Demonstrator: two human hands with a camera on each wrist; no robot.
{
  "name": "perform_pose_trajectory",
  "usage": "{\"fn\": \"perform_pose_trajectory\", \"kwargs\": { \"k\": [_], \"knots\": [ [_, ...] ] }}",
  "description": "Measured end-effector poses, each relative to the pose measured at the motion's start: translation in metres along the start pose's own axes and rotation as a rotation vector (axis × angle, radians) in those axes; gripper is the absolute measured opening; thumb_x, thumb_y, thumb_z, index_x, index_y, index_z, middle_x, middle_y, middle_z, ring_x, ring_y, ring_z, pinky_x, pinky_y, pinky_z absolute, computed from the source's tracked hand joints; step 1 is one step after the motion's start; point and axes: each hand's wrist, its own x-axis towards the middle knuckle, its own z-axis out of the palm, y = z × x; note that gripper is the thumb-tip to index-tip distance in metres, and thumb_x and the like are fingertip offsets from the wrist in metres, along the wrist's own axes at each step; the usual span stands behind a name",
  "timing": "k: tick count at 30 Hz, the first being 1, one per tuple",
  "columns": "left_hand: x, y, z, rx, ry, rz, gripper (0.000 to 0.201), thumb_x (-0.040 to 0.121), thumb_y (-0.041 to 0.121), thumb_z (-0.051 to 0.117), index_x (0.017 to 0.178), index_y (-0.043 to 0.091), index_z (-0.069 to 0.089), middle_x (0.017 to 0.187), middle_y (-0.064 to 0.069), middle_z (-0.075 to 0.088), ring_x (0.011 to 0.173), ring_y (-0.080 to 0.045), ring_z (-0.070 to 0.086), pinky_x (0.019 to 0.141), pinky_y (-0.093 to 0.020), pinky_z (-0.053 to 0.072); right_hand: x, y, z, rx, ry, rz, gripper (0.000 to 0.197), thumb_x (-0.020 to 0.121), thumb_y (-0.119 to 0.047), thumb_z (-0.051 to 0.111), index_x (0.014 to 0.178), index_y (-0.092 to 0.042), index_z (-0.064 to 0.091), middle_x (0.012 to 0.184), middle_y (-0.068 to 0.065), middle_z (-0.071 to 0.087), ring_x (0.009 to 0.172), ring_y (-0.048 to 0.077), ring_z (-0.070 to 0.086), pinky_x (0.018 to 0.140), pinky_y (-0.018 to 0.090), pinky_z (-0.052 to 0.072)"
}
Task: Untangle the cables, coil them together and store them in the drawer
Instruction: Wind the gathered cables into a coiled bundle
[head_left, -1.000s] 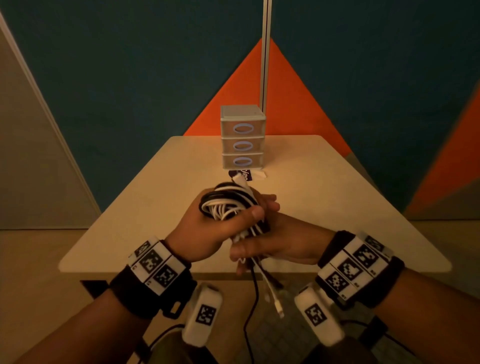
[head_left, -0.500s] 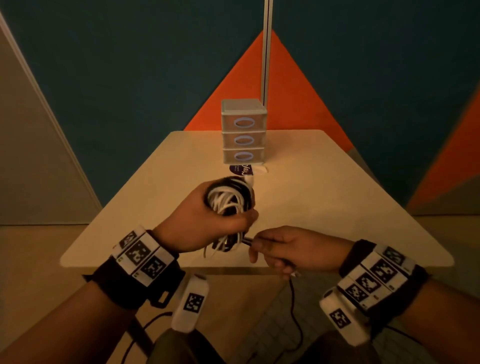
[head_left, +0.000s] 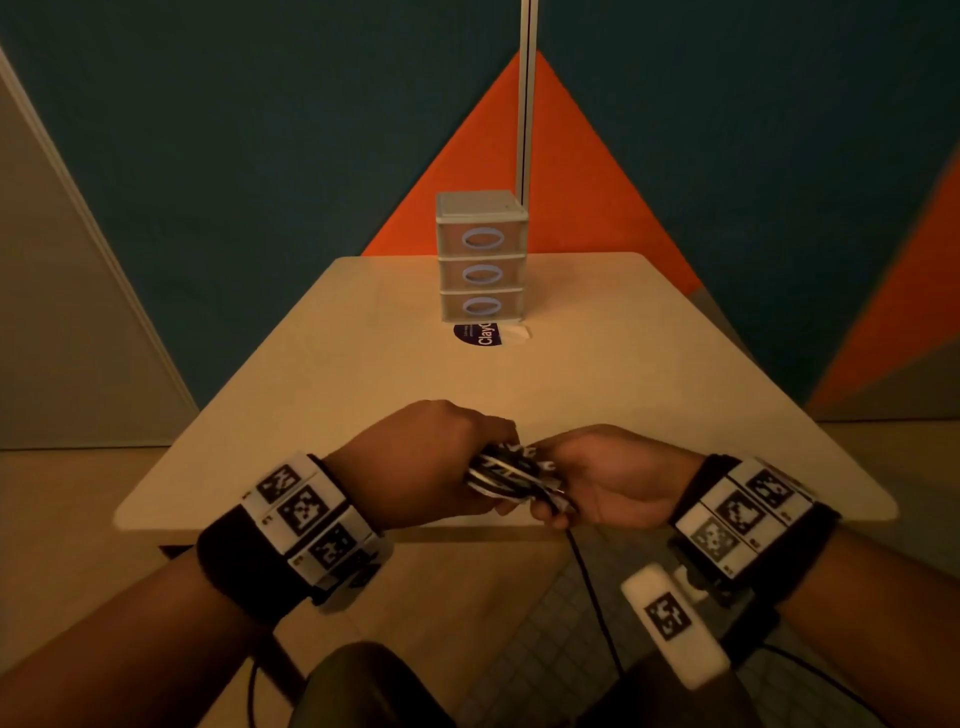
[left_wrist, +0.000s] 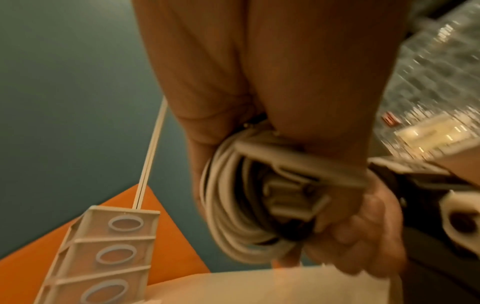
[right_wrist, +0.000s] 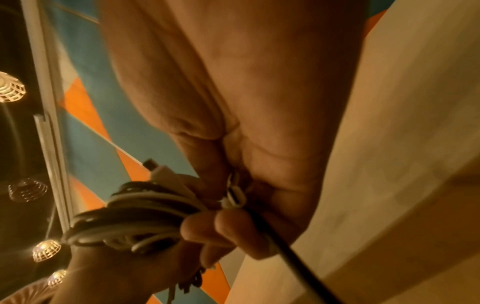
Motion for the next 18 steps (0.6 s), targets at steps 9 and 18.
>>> {"fn": "perform_pose_trajectory", "kwargs": {
  "k": [9,18],
  "knots": [
    [0.007,0.008,0.020,0.354,-0.131,-0.115,0.032,0.094,0.034,0.059,0.123,0.022,0.054,0.113,0.001,0.064,0.103,-0.021,0.062,0.084,-0.037,0.053,0.005,-0.004,0.002,0.054,-0.039,0.043,0.039,0.091,-0.020,0.037,0.108,-0.001,0.067,0.104,0.019,0.069,0.094,0.030,0.066,0.078,0.034,0.050],
    [0.019,0.028,0.028,0.437,-0.248,-0.183,0.032,0.098,0.038,0.053,0.121,0.016,0.057,0.108,-0.003,0.066,0.098,-0.024,0.061,0.067,-0.030,0.037,0.010,-0.013,0.017,-0.643,0.054,0.051,0.005,0.083,-0.011,0.079,0.085,-0.011,0.074,0.078,0.004,0.074,0.070,0.009,0.068,0.072,0.025,0.053]
  ]
}}
